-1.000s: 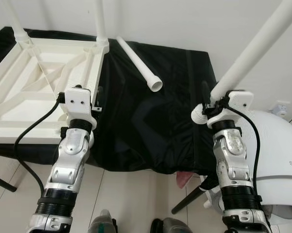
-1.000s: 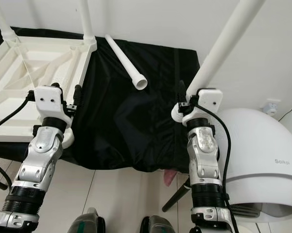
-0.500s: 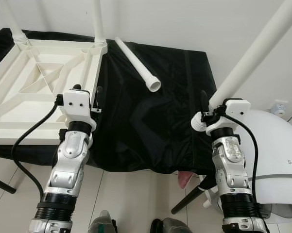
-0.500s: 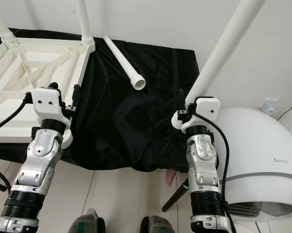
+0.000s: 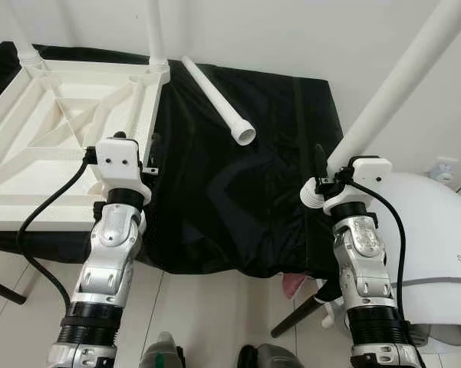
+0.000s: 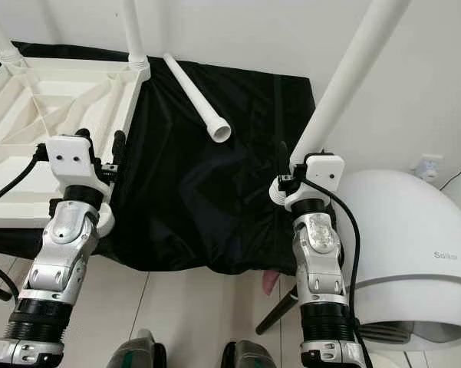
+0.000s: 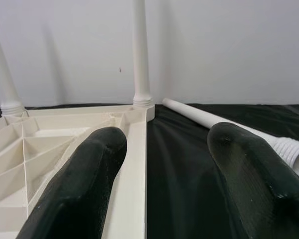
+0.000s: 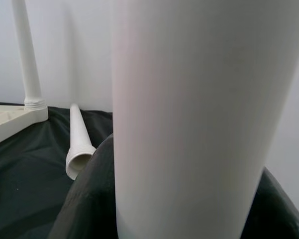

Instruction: Building children table

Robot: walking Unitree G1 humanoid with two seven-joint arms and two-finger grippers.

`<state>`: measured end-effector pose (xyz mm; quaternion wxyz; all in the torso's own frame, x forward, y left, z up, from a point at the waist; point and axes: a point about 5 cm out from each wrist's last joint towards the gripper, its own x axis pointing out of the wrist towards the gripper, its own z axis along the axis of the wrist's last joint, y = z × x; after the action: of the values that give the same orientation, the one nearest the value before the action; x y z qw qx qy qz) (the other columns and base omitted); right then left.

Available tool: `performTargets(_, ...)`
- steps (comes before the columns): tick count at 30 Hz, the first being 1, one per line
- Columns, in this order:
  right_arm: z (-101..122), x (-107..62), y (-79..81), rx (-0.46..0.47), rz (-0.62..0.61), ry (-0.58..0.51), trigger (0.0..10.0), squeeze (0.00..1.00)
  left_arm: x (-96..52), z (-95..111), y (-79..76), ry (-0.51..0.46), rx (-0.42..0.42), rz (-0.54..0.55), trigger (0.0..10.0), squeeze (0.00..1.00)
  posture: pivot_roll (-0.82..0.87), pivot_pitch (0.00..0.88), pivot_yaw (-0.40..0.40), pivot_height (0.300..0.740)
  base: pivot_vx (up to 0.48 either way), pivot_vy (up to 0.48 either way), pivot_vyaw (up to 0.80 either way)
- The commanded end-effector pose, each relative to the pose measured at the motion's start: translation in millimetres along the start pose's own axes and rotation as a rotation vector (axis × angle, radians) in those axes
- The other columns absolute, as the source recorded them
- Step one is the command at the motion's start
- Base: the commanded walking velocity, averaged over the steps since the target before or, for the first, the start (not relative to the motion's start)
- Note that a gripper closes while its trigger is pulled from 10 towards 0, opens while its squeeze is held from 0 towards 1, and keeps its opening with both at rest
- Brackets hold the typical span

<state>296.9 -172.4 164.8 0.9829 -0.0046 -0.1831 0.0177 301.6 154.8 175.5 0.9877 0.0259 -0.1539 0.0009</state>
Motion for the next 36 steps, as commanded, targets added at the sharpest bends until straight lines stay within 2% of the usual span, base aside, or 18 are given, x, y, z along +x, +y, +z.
performTargets(1, 2.7, 0.2, 0.4, -0.007, -0.001, -0.014, 10.0, 0.0, 0.9, 0.5, -0.8, 0.006, 0.001, -0.029, 10.0, 0.0, 0.04, 0.017, -0.032, 0.74, 0.0, 0.304, 0.0)
performTargets(36, 1.3, -2.1, -0.5, -0.015, -0.01, -0.004, 10.0, 0.0, 2.3, 2.0, -3.4, 0.014, -0.007, -0.037, 10.0, 0.0, 0.03, 0.026, -0.031, 0.74, 0.0, 0.373, 0.0)
